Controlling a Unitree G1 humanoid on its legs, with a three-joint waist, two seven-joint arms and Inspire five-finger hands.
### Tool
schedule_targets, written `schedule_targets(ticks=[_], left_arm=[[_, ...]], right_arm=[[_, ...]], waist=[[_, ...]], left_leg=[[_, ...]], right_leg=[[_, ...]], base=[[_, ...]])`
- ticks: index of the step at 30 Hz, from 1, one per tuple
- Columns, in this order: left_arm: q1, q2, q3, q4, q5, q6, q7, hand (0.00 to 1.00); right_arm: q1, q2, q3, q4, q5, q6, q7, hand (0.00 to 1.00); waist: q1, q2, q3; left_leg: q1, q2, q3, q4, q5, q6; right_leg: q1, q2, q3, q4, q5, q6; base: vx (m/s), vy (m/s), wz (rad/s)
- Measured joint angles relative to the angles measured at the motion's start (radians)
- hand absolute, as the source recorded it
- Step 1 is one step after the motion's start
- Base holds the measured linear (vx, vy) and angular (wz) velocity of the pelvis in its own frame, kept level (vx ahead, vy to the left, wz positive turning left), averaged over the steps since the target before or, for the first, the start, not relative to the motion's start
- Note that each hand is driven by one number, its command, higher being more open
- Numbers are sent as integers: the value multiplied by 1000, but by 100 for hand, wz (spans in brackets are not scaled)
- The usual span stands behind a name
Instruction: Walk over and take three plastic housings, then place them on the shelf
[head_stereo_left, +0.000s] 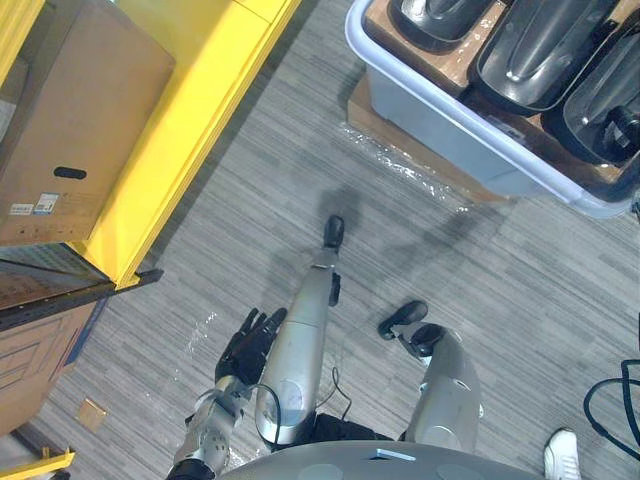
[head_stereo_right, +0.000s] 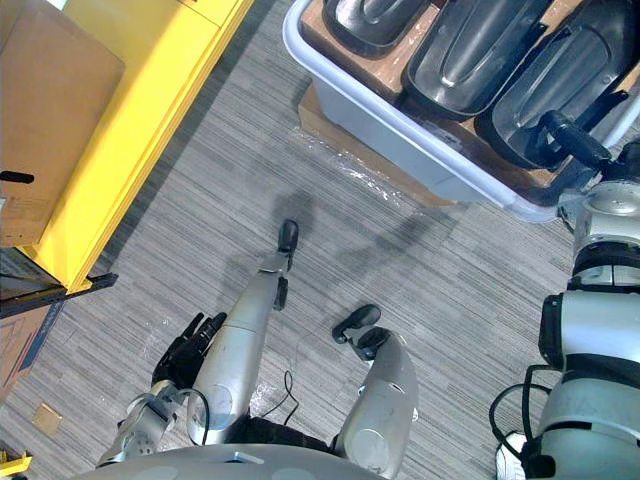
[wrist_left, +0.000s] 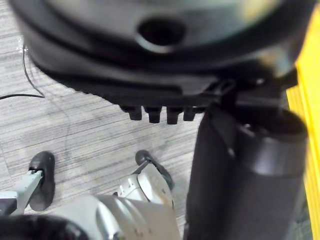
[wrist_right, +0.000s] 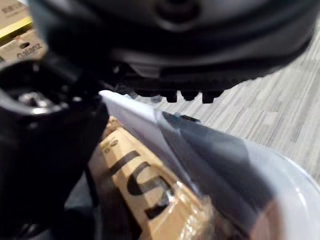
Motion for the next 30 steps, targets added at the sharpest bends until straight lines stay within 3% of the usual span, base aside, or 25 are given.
schedule_targets(ticks=[6,11,16,18,20,22,30], left_arm=[[1,0,4,-1,1,-8,-9,100],[3,1,25,-3,1,-19,-23,100],[5,3,48,-7,6,-19,-16,100],[5,5,69,-6,31,-19,9,100],[25,26,110,-2,46,-18,31,100],[36,36,133,1,45,-17,39,100],[44,64,200,33,51,-20,48,100]], right_arm=[[0,-49,48,10,-120,14,-35,0],[2,-45,74,15,-120,26,-27,0],[11,-4,58,5,-117,-14,-2,0],[19,2,37,0,-120,-41,1,0],[61,56,12,-3,-121,-68,3,0],[89,77,-6,-3,-124,-80,6,0],[200,107,-73,-19,-170,-116,9,0]], waist=[[1,-1,0],[1,-6,2],[1,-20,6],[6,-36,9],[5,-86,8],[5,-105,8],[4,-139,10]], left_leg=[[8,0,-4,-1,7,8],[59,1,-8,-35,22,0],[103,4,-16,-75,36,-8],[128,10,-18,-89,42,-11],[162,11,-16,-103,45,-15],[178,13,-18,-108,43,-16],[289,10,-20,-184,48,-12]], right_leg=[[12,4,-6,-5,0,0],[60,12,-17,-24,5,3],[109,32,-36,-55,6,4],[139,39,-43,-71,8,5],[172,44,-46,-89,8,5],[197,53,-51,-109,11,9],[301,105,-22,-205,19,19]], base=[[41,-30,1],[40,-48,4],[40,-52,8],[59,-70,7],[75,-72,4],[58,-43,4],[24,-31,6]])
